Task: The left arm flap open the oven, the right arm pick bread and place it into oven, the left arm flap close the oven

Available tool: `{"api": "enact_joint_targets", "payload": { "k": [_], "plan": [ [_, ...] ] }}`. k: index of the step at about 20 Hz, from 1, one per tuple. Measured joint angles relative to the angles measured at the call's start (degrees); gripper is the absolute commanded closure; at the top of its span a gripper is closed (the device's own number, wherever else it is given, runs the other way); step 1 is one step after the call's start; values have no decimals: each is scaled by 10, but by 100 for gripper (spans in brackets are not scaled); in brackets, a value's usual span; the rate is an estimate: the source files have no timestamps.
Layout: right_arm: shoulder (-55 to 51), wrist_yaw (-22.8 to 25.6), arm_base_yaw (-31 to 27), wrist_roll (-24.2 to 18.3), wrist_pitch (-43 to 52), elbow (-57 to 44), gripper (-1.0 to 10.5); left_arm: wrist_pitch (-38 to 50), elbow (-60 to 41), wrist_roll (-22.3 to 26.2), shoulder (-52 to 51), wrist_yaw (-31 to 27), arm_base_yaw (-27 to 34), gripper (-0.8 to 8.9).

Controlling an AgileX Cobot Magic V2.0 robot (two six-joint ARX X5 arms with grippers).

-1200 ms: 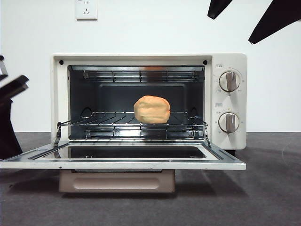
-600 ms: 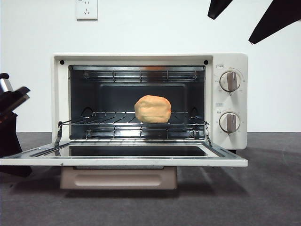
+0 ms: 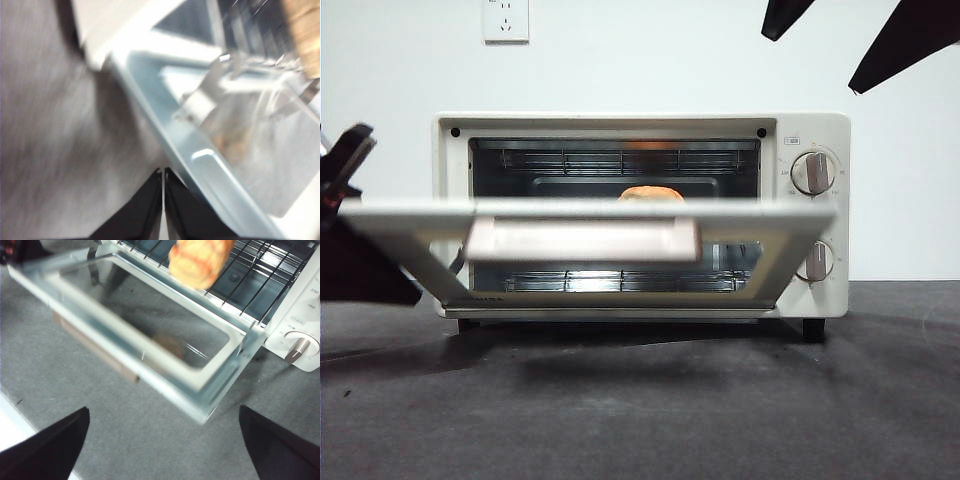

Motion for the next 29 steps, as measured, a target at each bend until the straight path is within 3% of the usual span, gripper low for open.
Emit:
{"api": "enact_joint_targets", "payload": {
  "k": [9, 17, 21, 27, 29],
  "plan": [
    [0, 0, 0, 4, 0, 0, 470, 113, 4, -42, -58, 21, 11, 798],
    [0, 2, 0, 5, 0, 0, 470, 101, 5, -43, -90, 21, 10, 797],
    [0, 4, 0, 5, 3, 0, 470, -19, 35, -20, -158, -31, 3, 797],
    [0, 4, 0, 5, 37, 0, 470, -269, 142, 99, -261, -157, -42, 797],
    [0, 4, 0, 5, 48, 0, 470, -330, 178, 128, -283, -172, -56, 797]
  ]
}}
